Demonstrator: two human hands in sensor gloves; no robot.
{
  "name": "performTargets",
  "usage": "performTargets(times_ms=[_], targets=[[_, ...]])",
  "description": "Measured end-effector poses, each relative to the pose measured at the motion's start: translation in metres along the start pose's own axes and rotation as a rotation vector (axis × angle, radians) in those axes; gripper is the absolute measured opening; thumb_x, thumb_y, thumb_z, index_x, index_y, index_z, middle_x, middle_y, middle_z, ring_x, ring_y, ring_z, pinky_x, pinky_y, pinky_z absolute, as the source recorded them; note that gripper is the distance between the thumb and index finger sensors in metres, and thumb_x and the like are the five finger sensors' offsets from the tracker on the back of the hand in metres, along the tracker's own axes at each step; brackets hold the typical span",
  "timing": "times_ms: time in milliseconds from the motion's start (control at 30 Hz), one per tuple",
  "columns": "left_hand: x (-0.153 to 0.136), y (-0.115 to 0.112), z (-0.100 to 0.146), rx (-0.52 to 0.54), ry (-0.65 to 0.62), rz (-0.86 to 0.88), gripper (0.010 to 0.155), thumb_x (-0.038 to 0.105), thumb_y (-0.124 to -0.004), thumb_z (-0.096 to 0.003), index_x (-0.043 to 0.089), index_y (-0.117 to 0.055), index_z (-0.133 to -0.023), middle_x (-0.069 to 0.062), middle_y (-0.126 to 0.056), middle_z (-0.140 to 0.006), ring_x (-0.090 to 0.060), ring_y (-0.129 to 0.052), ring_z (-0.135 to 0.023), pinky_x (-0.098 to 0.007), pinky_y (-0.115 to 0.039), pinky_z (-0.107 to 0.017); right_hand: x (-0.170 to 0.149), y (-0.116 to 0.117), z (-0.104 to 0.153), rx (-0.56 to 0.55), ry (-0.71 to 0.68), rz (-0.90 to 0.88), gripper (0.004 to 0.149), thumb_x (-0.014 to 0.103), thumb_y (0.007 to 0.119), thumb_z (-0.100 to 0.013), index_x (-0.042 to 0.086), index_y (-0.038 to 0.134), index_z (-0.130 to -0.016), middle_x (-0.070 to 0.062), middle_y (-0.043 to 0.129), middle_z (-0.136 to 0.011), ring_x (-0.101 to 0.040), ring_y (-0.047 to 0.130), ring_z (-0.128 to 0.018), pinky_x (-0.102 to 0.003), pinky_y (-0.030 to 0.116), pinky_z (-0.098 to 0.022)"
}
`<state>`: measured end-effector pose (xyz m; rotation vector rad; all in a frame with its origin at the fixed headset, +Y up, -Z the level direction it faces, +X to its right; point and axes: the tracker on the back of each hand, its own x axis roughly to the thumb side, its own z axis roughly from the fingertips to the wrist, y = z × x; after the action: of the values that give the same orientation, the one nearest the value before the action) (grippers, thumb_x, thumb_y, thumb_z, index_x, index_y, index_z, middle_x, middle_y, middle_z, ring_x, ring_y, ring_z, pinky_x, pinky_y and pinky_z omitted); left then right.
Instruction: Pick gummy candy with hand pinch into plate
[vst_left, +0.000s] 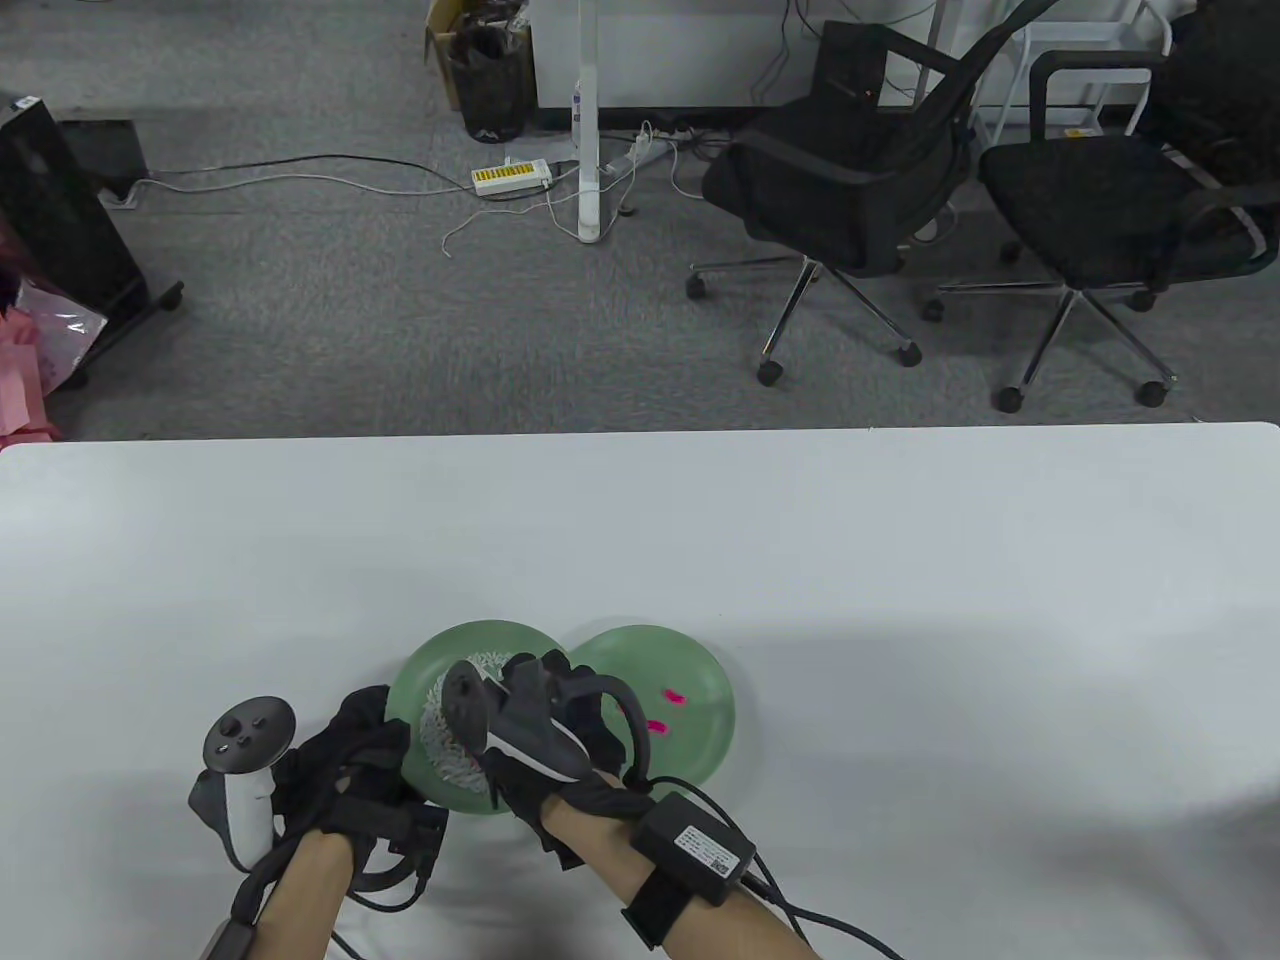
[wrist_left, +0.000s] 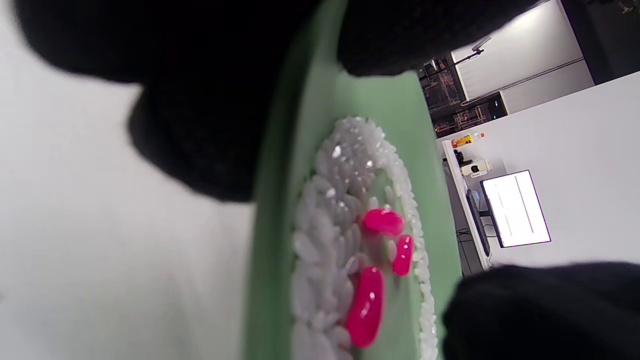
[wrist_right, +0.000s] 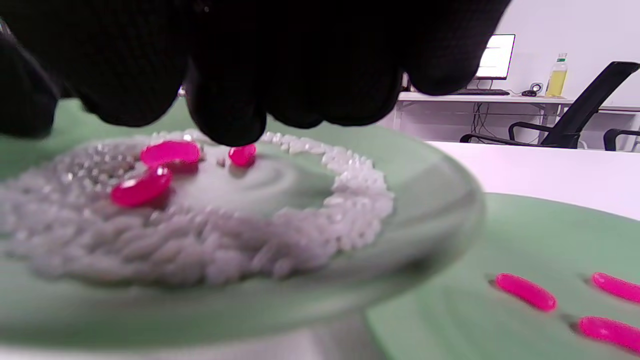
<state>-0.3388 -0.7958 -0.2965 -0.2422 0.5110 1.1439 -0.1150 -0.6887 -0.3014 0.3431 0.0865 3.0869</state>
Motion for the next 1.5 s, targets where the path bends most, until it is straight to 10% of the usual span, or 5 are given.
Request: performTargets(times_ms=[1500], targets=[[-0.004,-0.003,-0.005,0.015,0.008,0.003,0.056,0.030,-0.080,-0.0419,0.023,-0.074,-0.097,-0.002,-0.098,-0.079,-0.030,-0.109,-0.023,-0.030,-0.093,-0.015,0.026,0.015,-0.006,0.090,0.097,0.065,0.045,0.046,0.089,-0.033,0.018,0.096,-0.068,-0.001,0.090,-0.076,-0.031,0.087,-0.069,-0.054,0.070,-0.062]])
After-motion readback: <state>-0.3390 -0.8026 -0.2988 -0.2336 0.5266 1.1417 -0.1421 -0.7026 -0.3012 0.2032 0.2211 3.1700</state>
